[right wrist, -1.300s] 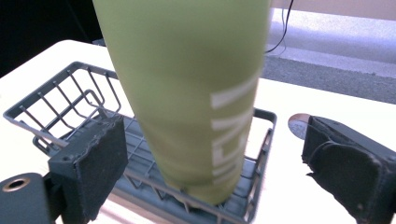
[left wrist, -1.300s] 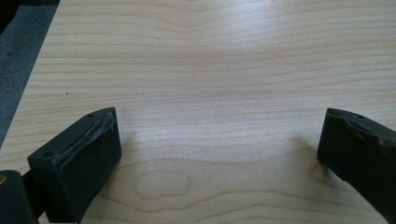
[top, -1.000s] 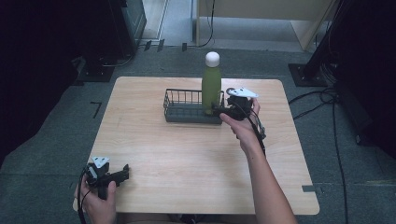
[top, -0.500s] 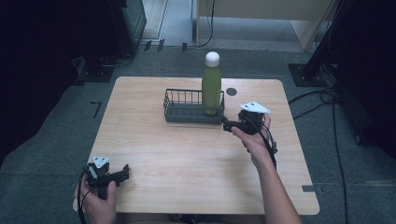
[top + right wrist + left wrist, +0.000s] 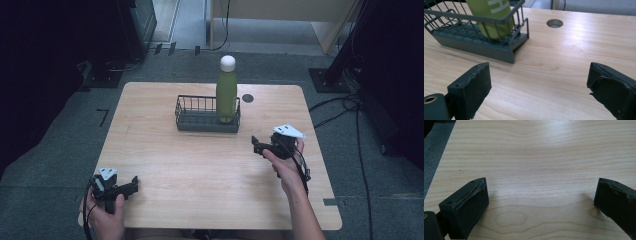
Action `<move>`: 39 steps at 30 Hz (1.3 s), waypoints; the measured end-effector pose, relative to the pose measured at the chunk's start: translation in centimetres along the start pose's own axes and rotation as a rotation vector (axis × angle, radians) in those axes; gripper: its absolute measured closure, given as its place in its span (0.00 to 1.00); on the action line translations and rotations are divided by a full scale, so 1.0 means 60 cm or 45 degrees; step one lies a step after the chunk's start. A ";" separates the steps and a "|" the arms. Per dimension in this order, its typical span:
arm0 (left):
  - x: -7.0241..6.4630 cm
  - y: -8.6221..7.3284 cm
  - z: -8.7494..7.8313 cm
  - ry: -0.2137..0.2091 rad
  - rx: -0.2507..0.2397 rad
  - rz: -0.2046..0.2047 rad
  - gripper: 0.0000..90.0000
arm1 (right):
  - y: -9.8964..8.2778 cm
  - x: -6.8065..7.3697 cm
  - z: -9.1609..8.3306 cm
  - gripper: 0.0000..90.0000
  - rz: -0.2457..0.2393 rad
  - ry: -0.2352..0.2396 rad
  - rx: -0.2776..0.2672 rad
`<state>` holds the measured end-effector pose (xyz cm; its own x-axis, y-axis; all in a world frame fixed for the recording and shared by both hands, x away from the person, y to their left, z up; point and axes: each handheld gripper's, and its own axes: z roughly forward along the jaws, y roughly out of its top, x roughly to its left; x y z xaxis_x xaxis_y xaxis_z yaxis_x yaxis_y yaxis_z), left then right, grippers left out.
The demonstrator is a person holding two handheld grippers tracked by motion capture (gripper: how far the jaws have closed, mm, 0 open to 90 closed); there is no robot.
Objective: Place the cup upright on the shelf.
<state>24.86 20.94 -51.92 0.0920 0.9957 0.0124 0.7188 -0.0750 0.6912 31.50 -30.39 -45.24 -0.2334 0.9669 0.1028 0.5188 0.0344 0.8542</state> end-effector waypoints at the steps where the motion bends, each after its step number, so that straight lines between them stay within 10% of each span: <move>1: 0.000 0.000 0.000 0.000 0.000 0.000 0.00 | -0.003 -0.003 -0.002 0.06 0.005 -0.003 -0.001; 39: 0.000 0.000 0.000 0.000 0.003 0.005 0.00 | -0.195 -0.142 -0.118 0.08 0.204 -0.186 0.133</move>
<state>24.85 20.96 -51.91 0.0948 0.9954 0.0149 0.7201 -0.0789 0.6894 21.63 -40.80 -52.49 -0.0236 0.9882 0.1510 0.6235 -0.1035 0.7750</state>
